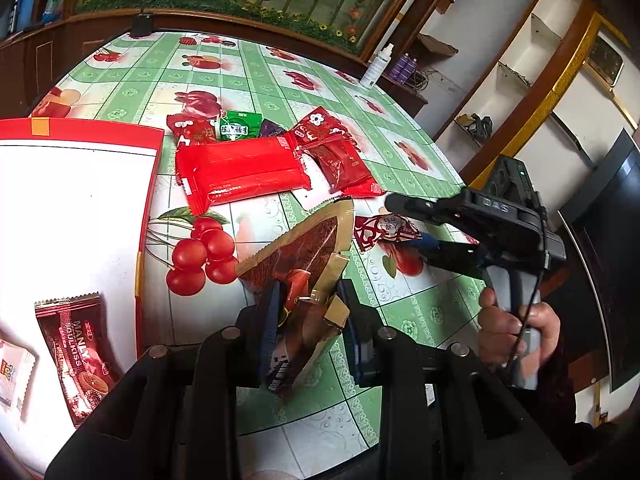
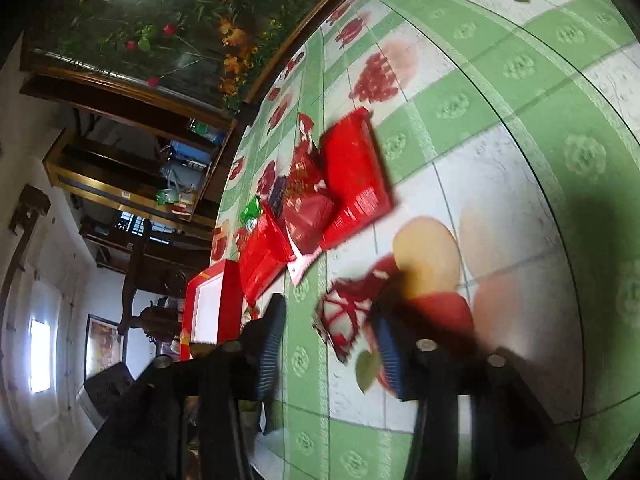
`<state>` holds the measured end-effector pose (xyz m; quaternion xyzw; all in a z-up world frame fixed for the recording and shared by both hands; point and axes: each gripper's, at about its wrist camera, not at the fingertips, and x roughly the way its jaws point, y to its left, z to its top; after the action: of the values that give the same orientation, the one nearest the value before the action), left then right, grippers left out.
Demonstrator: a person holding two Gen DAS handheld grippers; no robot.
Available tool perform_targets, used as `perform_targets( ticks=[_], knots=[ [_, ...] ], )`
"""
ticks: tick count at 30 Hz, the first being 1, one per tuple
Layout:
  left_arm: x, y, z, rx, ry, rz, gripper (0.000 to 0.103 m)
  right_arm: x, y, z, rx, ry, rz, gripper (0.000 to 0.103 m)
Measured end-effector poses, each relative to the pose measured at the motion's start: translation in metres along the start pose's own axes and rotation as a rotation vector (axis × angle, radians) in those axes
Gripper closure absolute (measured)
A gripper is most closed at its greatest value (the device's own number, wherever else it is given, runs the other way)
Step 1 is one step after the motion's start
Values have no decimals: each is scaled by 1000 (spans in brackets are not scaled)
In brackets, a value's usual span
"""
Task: Organize snacks
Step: 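Lower the wafer bag into the tray and open the left tool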
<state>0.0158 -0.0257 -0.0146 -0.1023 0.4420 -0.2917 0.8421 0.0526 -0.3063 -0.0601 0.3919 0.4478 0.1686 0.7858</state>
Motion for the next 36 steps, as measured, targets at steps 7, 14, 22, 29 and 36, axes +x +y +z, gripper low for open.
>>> perform_targets(
  ticks=[7, 14, 22, 29, 36],
  knots=[
    [-4, 12, 2, -42, -15, -21, 77, 12, 7, -5, -14, 36, -40, 83],
    [-17, 17, 3, -60, -46, -60, 77, 13, 42, -14, -53, 57, 95, 84],
    [-94, 33, 10, -62, -228, -22, 77, 54, 114, -25, -157, 151, 210, 84],
    [-138, 78, 6, -131, -338, 134, 76, 114, 176, -52, -264, 270, 241, 80],
    [-141, 92, 2, -150, -377, 209, 76, 121, 189, -57, -278, 268, 284, 62]
  ],
)
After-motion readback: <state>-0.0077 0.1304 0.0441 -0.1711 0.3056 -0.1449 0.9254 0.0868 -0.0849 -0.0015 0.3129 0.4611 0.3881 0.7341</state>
